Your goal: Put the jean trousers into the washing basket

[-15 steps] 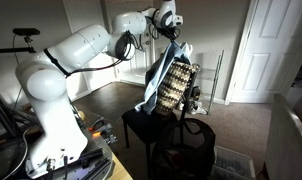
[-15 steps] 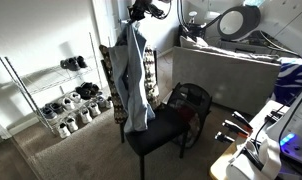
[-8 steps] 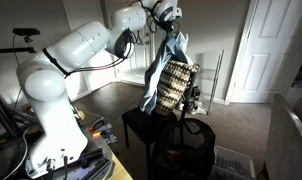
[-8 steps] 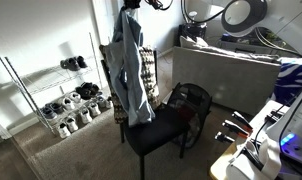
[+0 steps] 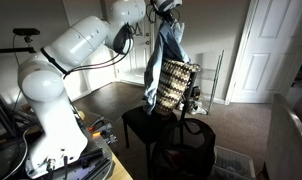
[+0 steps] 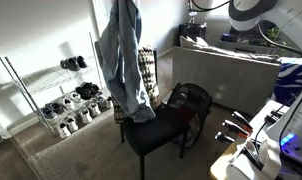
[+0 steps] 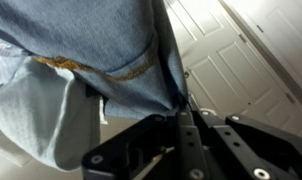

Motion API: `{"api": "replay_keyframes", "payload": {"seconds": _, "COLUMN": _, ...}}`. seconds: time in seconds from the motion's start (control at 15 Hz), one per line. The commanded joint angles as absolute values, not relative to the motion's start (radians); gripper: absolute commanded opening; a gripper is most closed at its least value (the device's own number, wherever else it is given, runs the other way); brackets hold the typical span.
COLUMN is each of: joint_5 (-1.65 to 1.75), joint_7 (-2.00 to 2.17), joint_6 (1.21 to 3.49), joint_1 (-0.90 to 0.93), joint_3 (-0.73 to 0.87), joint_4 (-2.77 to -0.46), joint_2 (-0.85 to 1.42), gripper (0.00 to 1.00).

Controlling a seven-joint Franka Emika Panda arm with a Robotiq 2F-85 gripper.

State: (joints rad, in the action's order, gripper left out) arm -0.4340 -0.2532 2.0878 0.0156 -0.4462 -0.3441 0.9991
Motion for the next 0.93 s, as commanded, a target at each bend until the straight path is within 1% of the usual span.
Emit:
{"api": "replay_keyframes", "payload": {"seconds": 0.0, "joint_5": -0.479, "joint_7": -0.289, "joint_6": 2.071, "joint_1": -0.020, "joint_3": -0.466, "joint_4": -0.344, "joint_2": 0.956, "gripper": 0.00}}
{"api": "replay_keyframes", "payload": {"seconds": 0.13, "joint_5": -0.452, "joint_7": -0.254, "joint_6": 2.083, "joint_1": -0.003, "joint_3": -0.436, "joint_4": -0.344, "joint_2": 0.977, "gripper": 0.02}}
{"api": "replay_keyframes", "payload": {"seconds": 0.87, "joint_5": -0.455, "joint_7": -0.254, "joint_6": 2.083, "joint_1": -0.015, "joint_3": -0.438, "joint_4": -0.344, "joint_2": 0.971, "gripper": 0.02}}
